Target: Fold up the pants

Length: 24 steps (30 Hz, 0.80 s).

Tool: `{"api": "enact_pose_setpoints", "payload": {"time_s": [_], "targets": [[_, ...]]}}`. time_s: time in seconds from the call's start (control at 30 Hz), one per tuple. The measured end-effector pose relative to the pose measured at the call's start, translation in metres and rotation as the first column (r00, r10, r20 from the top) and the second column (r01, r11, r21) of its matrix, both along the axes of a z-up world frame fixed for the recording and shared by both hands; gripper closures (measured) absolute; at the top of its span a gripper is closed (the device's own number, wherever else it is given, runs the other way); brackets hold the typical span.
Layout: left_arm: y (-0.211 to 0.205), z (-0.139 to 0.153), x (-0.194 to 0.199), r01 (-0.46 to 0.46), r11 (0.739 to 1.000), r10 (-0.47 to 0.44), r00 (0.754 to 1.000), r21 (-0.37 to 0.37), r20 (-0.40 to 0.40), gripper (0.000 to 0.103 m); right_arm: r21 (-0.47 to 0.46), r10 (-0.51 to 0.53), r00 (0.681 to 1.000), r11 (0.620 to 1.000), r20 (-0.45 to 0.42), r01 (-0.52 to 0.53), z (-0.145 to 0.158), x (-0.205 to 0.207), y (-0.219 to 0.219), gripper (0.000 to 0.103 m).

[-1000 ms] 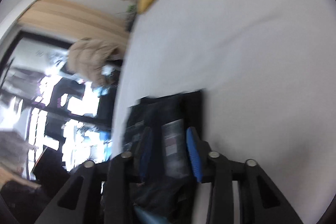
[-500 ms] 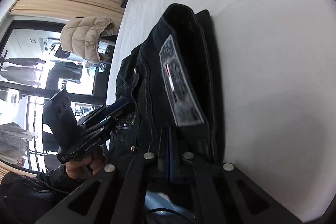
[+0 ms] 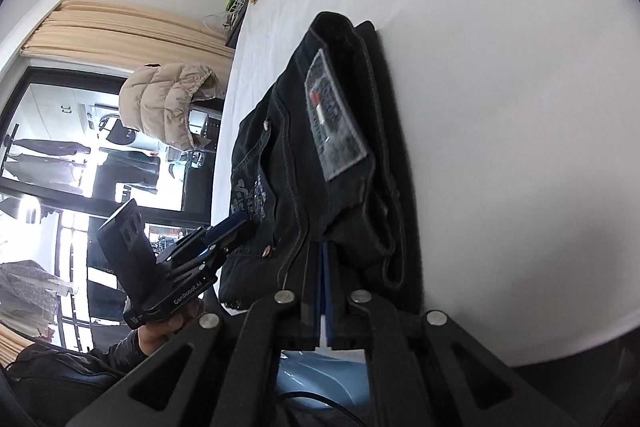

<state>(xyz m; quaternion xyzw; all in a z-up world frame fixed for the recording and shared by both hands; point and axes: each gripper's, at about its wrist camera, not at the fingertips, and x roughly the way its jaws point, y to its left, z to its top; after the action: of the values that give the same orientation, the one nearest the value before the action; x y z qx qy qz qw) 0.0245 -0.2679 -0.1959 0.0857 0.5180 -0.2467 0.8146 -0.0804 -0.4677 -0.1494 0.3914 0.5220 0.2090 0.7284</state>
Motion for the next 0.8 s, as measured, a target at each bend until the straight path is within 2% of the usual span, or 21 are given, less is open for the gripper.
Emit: {"api": "enact_pose_setpoints", "payload": {"time_s": [0.03,0.1,0.13,0.17,0.2,0.23,0.27,0.3,0.33,0.37,0.43,0.53,0.67,0.8], "targets": [[0.004,0.004,-0.003,0.000,1.000,0.000,1.000,-0.002,-0.002,0.077,-0.012,-0.001,1.000,1.000,0.008,0.001,0.004,-0.003,0.001,0.097],[0.010,0.007,-0.009,-0.001,1.000,0.001,1.000,-0.014,-0.011,0.077,-0.013,-0.013,0.999,1.000,0.036,0.013,0.016,-0.005,0.002,0.079],[0.019,0.017,-0.012,-0.005,1.000,0.005,1.000,-0.023,-0.014,0.077,-0.018,-0.030,0.998,0.999,0.053,0.031,0.024,-0.005,-0.001,0.052],[0.025,0.020,-0.015,-0.012,0.999,0.011,1.000,-0.038,-0.018,0.077,-0.040,-0.058,0.996,0.997,0.073,0.061,0.032,-0.006,-0.007,0.030],[0.036,0.026,-0.018,-0.025,0.998,0.024,1.000,-0.061,-0.020,0.077,-0.070,-0.089,0.991,0.993,0.099,0.096,0.041,-0.005,-0.012,0.026],[0.044,0.030,-0.021,-0.039,0.996,0.037,0.999,-0.077,-0.018,0.075,-0.087,-0.100,0.987,0.990,0.122,0.111,0.046,-0.003,-0.016,0.025],[0.052,0.037,-0.025,-0.057,0.994,0.056,0.998,-0.088,-0.014,0.068,-0.097,-0.099,0.985,0.989,0.140,0.113,0.051,0.002,-0.020,0.025],[0.060,0.049,-0.026,-0.076,0.992,0.075,0.997,-0.097,-0.012,0.056,-0.102,-0.096,0.986,0.989,0.138,0.111,0.052,0.007,-0.023,0.025],[0.068,0.064,-0.026,-0.103,0.989,0.103,0.995,-0.109,-0.008,0.026,-0.110,-0.089,0.988,0.989,0.127,0.103,0.052,0.016,-0.026,0.025],[0.078,0.069,-0.023,-0.138,0.982,0.139,0.990,-0.126,0.004,0.011,-0.113,-0.077,0.990,0.989,0.121,0.091,0.051,0.023,-0.027,0.025],[0.096,0.069,-0.018,-0.192,0.970,0.196,0.981,-0.150,0.012,0.011,-0.113,-0.047,0.994,0.992,0.099,0.058,0.045,0.039,-0.028,0.025],[0.104,0.056,0.004,-0.222,0.958,0.211,0.974,-0.180,-0.080,0.011,-0.119,0.005,0.999,0.993,0.035,-0.001,0.027,0.065,-0.020,0.026],[0.093,0.029,0.032,-0.238,0.937,0.181,0.957,-0.254,-0.228,0.011,-0.197,0.061,0.995,0.977,-0.076,-0.075,-0.002,0.091,-0.003,0.030],[0.079,0.007,0.051,-0.246,0.927,0.146,0.932,-0.284,-0.331,0.014,-0.200,0.104,0.992,0.973,-0.072,-0.116,-0.005,0.099,0.010,0.041]]}}
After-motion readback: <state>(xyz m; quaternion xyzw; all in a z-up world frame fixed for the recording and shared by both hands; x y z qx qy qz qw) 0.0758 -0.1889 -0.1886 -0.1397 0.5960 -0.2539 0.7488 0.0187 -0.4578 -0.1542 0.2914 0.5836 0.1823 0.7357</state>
